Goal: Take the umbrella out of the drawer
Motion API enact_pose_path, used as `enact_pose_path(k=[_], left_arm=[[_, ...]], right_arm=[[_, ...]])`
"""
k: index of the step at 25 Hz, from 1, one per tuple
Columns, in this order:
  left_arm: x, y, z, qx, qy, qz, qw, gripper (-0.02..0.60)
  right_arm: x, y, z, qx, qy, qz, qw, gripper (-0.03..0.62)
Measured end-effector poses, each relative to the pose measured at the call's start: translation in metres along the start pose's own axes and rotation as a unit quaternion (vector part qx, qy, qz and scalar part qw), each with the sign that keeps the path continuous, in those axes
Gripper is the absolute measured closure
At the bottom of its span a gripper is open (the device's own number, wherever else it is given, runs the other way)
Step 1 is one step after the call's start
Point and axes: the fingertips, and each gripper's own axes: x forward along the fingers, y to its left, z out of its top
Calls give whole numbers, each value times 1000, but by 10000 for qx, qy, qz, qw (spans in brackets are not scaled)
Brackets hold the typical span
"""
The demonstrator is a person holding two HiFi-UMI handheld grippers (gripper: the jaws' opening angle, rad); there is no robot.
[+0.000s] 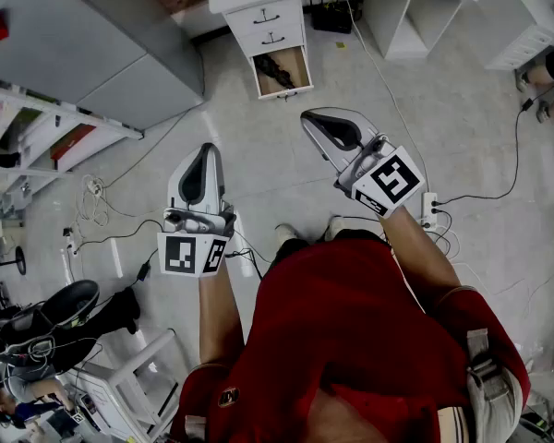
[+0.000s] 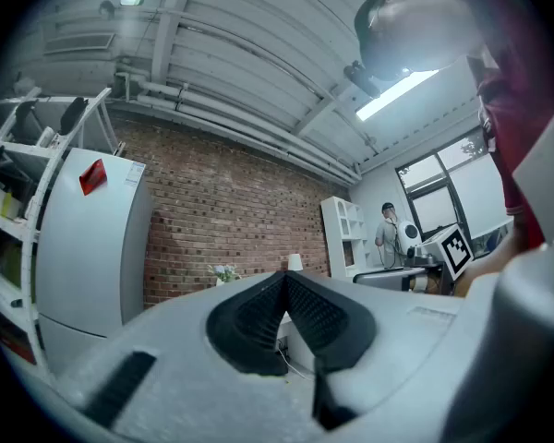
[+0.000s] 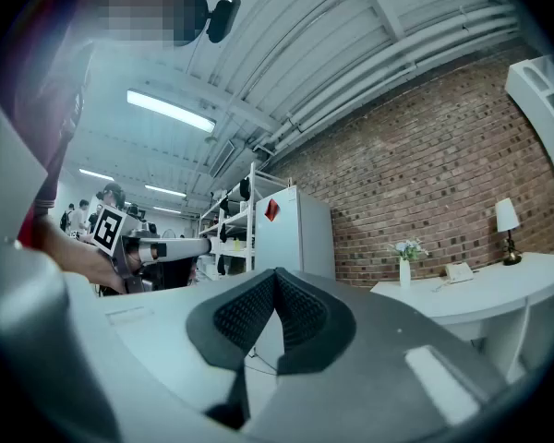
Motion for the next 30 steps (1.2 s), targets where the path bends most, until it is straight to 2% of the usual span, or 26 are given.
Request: enact_pose_path(k=[9,20,30], left_arm=[[24,-24,-3,71,53,73,9999,578],[55,-48,-4,269,178,378,9988,578],[75,-4,-15,279,209,533,9980,578]], right_arm=[[-29,-35,-1,127,-93,-100,9998,582],[-66,-86,-8,287,-103,0,9995,582],[-28,-108,-14,148,-18,84,9999,582]])
